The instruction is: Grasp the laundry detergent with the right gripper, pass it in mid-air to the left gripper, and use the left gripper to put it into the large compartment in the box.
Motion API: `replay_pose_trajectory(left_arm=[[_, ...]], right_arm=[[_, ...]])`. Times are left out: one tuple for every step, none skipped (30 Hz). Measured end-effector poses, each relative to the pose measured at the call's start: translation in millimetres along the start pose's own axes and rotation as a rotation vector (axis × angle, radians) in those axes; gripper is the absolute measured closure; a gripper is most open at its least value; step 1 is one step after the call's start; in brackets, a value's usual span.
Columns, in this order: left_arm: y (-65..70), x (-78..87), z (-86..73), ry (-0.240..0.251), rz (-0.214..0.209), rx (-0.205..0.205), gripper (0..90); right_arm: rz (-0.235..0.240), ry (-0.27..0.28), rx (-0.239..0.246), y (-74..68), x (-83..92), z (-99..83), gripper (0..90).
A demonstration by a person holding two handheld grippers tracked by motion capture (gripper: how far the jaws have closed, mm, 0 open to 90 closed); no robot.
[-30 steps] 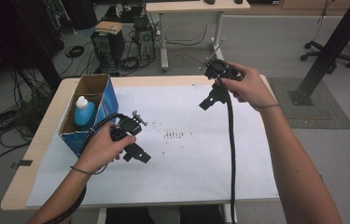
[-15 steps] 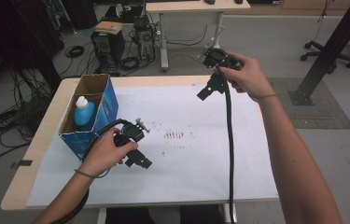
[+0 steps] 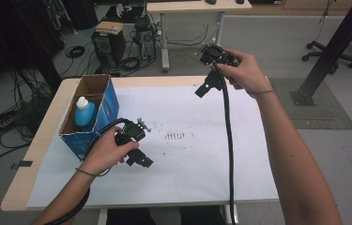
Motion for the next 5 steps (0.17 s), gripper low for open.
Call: replay_pose_trajectory(left_arm=[[0.3, 0.3, 0.1, 0.001, 0.0, -0.001, 6.6], [1.1, 1.3, 0.6, -0.001, 0.002, -0.006, 6.6], [1.1, 1.3, 0.6, -0.001, 0.002, -0.006, 6.6], [1.1, 1.3, 0.6, -0.001, 0.002, -0.006, 6.6], [1.1, 1.3, 0.6, -0.001, 0.002, -0.006, 6.6]], right_arm=[[0.0, 0.0, 0.0, 0.0, 0.0, 0.0, 3.6], [0.0, 0.001, 0.001, 0.0, 0.1, -0.1, 3.5], [0.0, 0.001, 0.001, 0.0, 0.1, -0.1, 3.5], [-0.001, 0.01, -0.002, -0.6, 1.3, -1.0, 3.5], [-0.001, 0.01, -0.002, -0.6, 1.3, -1.0, 3.5]])
Point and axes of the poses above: each handheld gripper's, and its own axes: x roughly backward along the jaws, z roughly out of its top, y roughly to its right, the point moved 2 cm from there along -x, roughly forward along the jaws, and after that the axes turned 8 degrees about x, right-handed, at the moved point
